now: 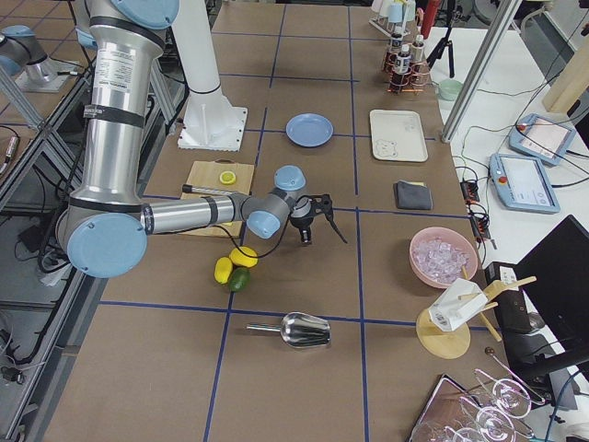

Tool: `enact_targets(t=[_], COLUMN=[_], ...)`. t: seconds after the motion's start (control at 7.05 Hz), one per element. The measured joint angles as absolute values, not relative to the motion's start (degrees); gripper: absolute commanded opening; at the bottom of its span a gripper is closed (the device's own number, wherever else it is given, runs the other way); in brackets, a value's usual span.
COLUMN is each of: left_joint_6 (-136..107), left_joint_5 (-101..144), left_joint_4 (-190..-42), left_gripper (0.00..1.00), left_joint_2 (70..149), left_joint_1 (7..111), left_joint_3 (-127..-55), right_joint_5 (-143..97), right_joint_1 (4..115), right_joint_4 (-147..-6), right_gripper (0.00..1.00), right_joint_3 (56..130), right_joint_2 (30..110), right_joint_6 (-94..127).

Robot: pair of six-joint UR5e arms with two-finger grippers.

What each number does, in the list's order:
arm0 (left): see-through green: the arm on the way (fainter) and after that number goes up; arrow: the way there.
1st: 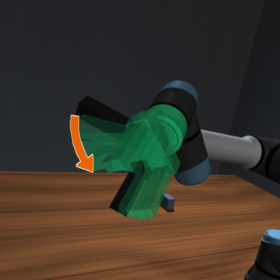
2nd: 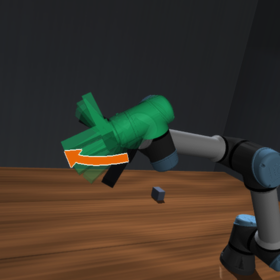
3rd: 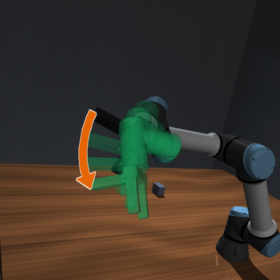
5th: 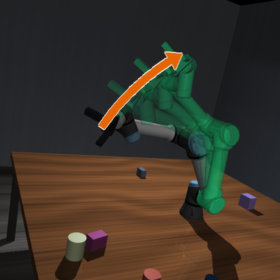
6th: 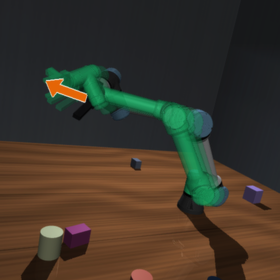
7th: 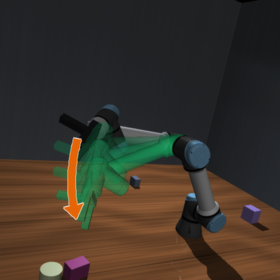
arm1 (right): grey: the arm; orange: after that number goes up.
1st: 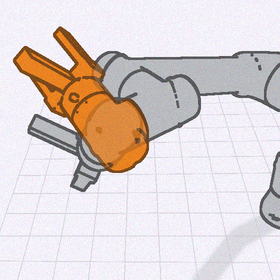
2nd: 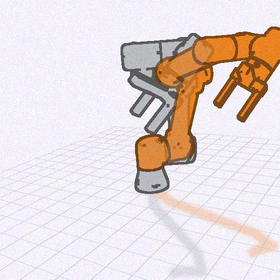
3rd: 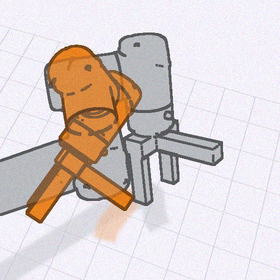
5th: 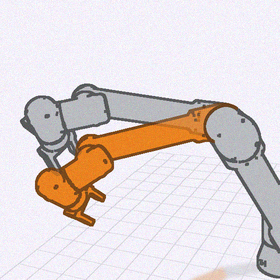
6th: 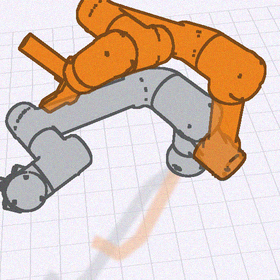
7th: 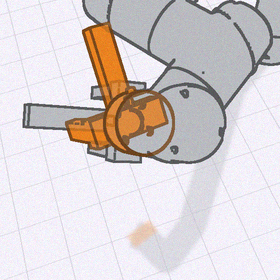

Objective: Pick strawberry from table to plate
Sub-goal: 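Carry the strawberry with the right gripper over the light blue plate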

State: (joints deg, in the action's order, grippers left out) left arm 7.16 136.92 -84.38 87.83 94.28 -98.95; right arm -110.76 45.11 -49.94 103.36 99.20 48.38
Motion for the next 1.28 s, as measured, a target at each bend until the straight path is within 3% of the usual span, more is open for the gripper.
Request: enact_targets(t=[0.28,0.71,0.99,1.28], left_joint_6=[7.3,7.3,7.3,7.3], left_joint_5=[136.6,136.4,136.4,136.4], left_joint_4=[-84.2,-84.3,-84.3,-84.3], left_gripper=[1.0,1.0,1.0,1.0], left_joint_2=[87.9,87.9,88.0,88.0], left_joint_1=[94.1,94.0,94.0,94.0], left_joint_3=[-98.8,-99.1,-99.9,-100.7], right_joint_5=[-111.7,-110.8,-106.4,-101.4], right_joint_1=[44.8,39.7,34.4,29.8], right_joint_4=[-62.1,-85.9,-95.3,-96.5], right_gripper=[0.0,0.0,0.0,0.0], right_joint_3=[110.8,113.6,108.3,96.4], right_joint_2=[93.9,72.4,58.2,46.3], right_joint_6=[50.3,60.2,67.8,74.7])
